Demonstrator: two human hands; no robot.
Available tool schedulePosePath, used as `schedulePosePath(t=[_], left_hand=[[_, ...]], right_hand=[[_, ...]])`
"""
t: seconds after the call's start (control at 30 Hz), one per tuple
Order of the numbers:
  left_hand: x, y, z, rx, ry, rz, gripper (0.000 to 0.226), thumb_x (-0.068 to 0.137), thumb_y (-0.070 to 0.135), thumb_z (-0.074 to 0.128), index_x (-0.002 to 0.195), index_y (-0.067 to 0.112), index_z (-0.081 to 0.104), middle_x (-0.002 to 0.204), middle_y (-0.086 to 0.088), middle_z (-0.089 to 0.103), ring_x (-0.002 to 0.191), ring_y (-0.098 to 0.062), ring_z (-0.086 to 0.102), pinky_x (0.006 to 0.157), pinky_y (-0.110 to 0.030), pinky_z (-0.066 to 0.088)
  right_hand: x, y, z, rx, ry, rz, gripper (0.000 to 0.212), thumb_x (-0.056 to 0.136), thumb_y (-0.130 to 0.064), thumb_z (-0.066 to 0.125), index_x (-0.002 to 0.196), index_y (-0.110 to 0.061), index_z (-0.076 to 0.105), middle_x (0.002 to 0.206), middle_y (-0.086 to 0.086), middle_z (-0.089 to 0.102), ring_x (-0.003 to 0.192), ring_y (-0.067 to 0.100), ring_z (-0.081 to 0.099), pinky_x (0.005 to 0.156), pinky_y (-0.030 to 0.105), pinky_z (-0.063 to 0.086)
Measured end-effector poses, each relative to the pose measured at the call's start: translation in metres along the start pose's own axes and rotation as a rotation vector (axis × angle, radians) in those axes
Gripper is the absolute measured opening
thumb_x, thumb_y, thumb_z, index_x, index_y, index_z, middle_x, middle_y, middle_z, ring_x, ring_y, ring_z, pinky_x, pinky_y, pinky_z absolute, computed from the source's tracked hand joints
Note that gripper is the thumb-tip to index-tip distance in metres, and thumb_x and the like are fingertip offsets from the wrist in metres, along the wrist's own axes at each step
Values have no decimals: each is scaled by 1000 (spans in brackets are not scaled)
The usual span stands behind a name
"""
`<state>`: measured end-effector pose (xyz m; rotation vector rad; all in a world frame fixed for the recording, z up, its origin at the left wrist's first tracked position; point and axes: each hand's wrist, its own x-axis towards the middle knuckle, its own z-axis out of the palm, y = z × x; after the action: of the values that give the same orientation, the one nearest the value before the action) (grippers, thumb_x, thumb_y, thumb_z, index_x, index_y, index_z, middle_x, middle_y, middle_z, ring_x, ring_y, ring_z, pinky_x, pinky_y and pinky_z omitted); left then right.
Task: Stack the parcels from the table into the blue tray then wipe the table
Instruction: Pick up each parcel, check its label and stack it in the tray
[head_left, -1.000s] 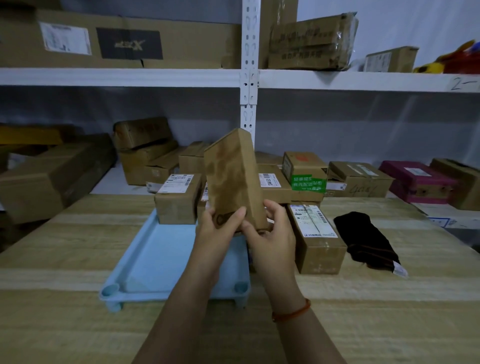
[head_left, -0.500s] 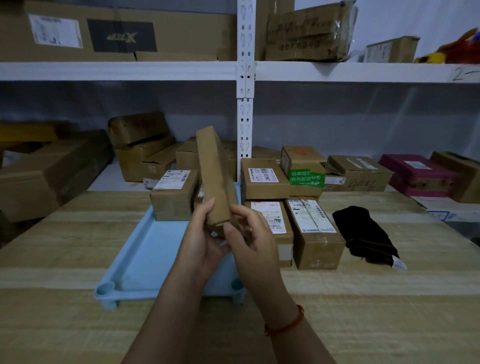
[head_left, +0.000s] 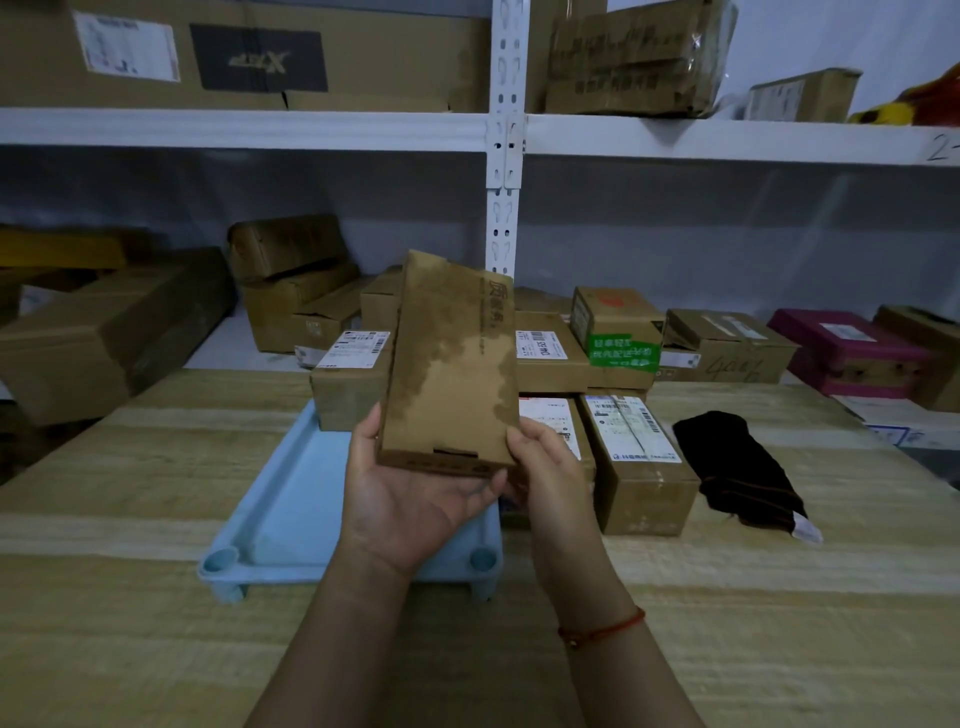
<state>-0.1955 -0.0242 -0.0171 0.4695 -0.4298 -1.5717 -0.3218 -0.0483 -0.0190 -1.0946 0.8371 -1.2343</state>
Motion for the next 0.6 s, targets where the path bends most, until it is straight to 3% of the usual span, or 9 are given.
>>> schedulePosePath(t=[0.1, 0.17, 0.3, 0.37, 0.47, 0.6], left_hand=[[0, 2, -4, 45, 11, -28, 70, 88, 65, 39, 132, 13, 56, 130, -23, 60, 115, -43, 59, 93, -52, 48], [0, 6, -6, 103, 60, -22, 63, 90, 60, 40, 129, 14, 59, 126, -22, 63, 115, -44, 59, 97, -54, 45], [2, 12, -8, 324, 282, 122, 35, 96, 39, 48, 120, 18, 65, 109, -8, 73, 104, -29, 67, 80, -44, 53], [3, 14, -9, 431, 384, 238, 25, 97, 30, 52, 114, 21, 67, 105, -3, 74, 101, -21, 68, 79, -39, 54], [2, 13, -9, 621, 462, 356, 27, 97, 32, 53, 120, 24, 65, 114, 1, 70, 108, -16, 63, 92, -39, 51], [1, 10, -11, 842, 533, 413, 36, 95, 35, 54, 130, 26, 59, 124, 5, 62, 114, -13, 56, 101, -38, 45]], right_hand=[[0, 2, -2, 57, -14, -9, 18, 98, -8, 51, 107, -6, 66, 85, 2, 70, 71, 5, 66, 59, 15, 50], [1, 2, -3, 94, -4, -20, 20, 98, -6, 51, 111, -5, 66, 92, 5, 73, 78, 8, 69, 65, 18, 54], [3, 2, -5, 62, 67, -43, 29, 97, -8, 54, 126, -8, 60, 97, 2, 73, 86, 9, 70, 76, 23, 58], [3, 3, -5, 27, 74, -51, 33, 97, -9, 56, 129, -12, 56, 100, 2, 73, 88, 9, 70, 77, 23, 58], [2, 5, -3, -18, 70, -71, 37, 97, -6, 55, 132, -16, 52, 111, 3, 72, 97, 8, 69, 82, 22, 58], [0, 10, -1, -119, 41, -116, 36, 96, -5, 55, 120, -31, 52, 120, -3, 68, 110, 9, 65, 99, 38, 53]])
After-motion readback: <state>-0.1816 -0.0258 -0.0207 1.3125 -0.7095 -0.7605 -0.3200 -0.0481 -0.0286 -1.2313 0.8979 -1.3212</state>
